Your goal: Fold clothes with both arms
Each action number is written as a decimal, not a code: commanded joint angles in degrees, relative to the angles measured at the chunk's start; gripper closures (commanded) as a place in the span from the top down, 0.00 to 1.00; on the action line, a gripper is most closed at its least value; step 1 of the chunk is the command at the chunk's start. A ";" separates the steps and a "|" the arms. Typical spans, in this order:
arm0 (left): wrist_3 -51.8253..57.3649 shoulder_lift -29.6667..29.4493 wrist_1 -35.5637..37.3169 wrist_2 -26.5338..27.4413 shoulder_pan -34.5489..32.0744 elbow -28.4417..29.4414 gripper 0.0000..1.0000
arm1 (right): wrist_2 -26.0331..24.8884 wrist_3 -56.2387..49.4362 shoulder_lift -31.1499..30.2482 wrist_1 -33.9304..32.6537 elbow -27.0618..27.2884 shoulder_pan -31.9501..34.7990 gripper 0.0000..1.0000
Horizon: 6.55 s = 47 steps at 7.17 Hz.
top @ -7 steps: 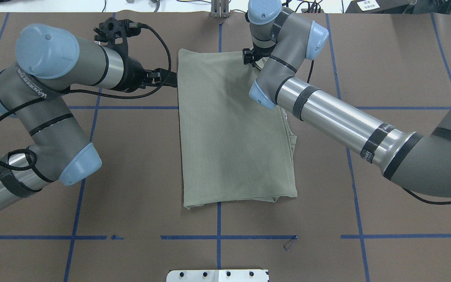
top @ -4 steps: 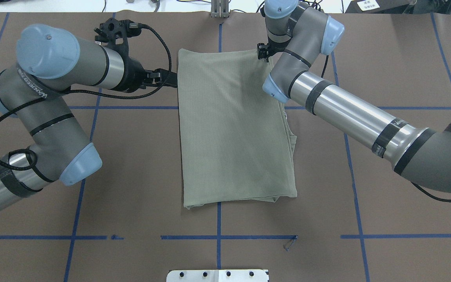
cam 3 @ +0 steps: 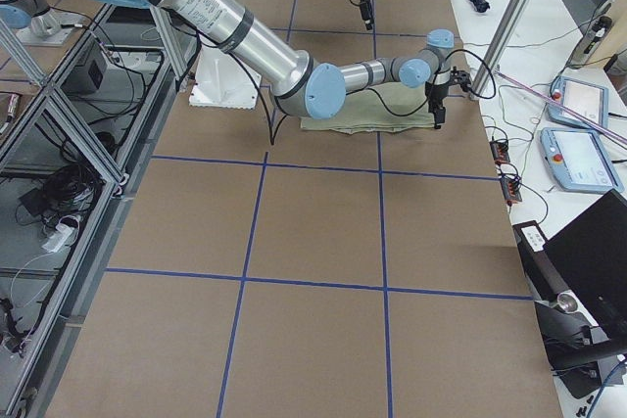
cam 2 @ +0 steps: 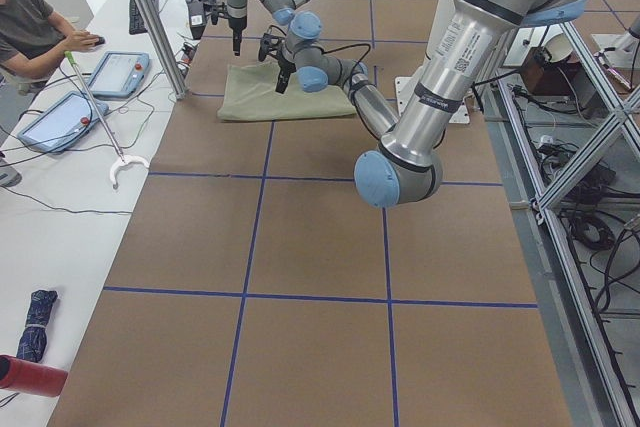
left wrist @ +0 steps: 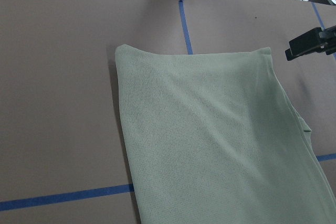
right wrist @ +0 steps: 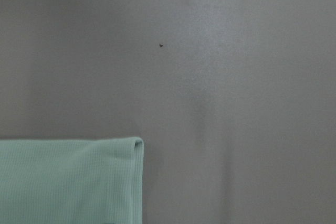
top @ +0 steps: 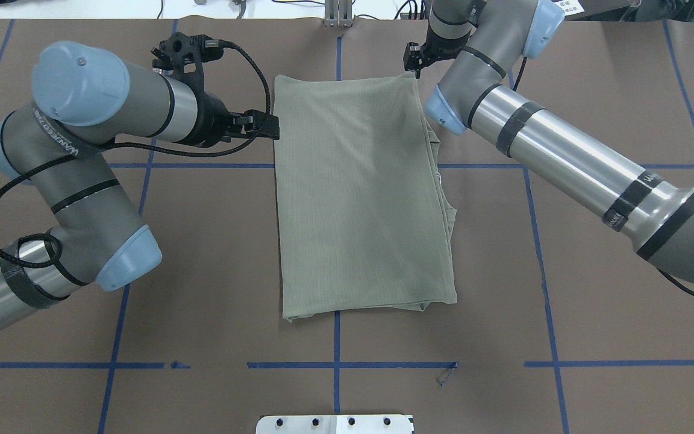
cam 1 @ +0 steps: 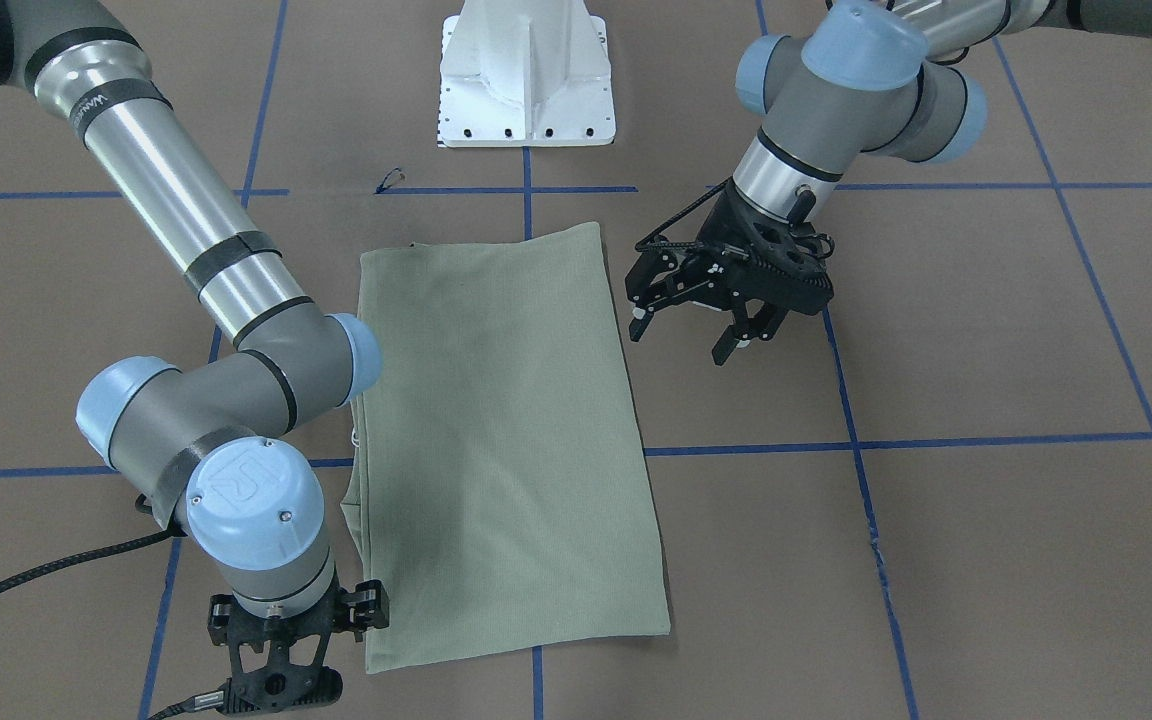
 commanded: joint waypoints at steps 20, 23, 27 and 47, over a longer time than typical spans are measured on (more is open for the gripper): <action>-45.79 2.28 17.30 19.99 27.68 -4.04 0.61 | 9.53 7.38 -31.90 -20.77 51.29 -4.46 1.00; -45.71 2.01 17.30 20.09 27.68 -3.60 0.60 | 9.53 7.29 -31.90 -20.77 51.29 -4.46 1.00; -45.71 1.93 17.21 20.09 27.77 -3.34 0.46 | 9.44 7.38 -31.90 -20.77 51.29 -4.46 1.00; -39.29 2.01 17.65 18.33 27.51 -7.47 0.00 | -8.83 55.10 -35.59 -8.91 52.26 -30.39 1.00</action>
